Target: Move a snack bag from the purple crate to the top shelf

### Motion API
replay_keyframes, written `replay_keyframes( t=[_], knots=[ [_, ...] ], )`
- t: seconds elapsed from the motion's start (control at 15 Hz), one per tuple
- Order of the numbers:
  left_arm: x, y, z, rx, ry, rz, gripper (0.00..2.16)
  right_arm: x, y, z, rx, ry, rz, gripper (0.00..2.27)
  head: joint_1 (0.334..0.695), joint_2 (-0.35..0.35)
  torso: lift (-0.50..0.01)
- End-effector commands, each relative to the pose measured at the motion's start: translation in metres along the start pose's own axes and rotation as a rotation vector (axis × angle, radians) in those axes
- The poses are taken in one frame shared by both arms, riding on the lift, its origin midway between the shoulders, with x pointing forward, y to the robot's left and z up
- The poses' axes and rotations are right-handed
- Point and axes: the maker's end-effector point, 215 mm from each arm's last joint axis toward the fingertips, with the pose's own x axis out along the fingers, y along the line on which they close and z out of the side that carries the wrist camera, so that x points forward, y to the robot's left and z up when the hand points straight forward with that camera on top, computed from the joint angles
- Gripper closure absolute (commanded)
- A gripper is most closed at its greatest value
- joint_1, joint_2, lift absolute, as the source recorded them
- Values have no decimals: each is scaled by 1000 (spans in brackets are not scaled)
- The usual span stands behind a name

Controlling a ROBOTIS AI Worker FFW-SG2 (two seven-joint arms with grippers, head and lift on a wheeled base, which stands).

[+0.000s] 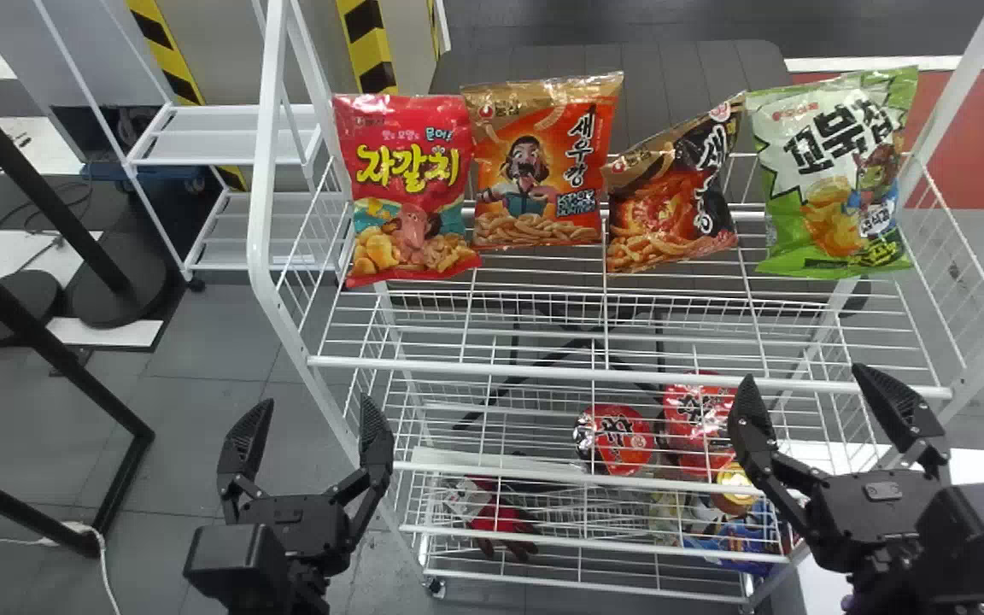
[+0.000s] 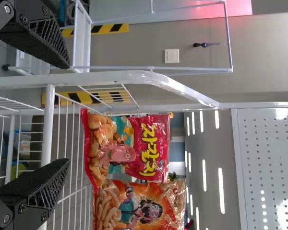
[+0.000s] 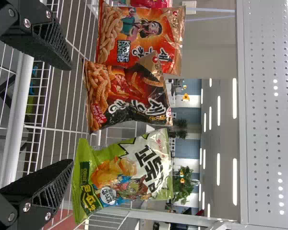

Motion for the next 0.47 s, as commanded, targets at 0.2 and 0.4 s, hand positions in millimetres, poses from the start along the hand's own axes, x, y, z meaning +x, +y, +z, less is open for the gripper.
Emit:
replay_keyframes(
  t=[0.2,0.4],
  knots=[
    [0,0,0,2,1,-1,130,0,1,1,1,-2,1,154,695,109,1],
    [0,0,-2,6,6,-2,130,1,2,2,2,-4,2,154,695,110,1]
  ],
)
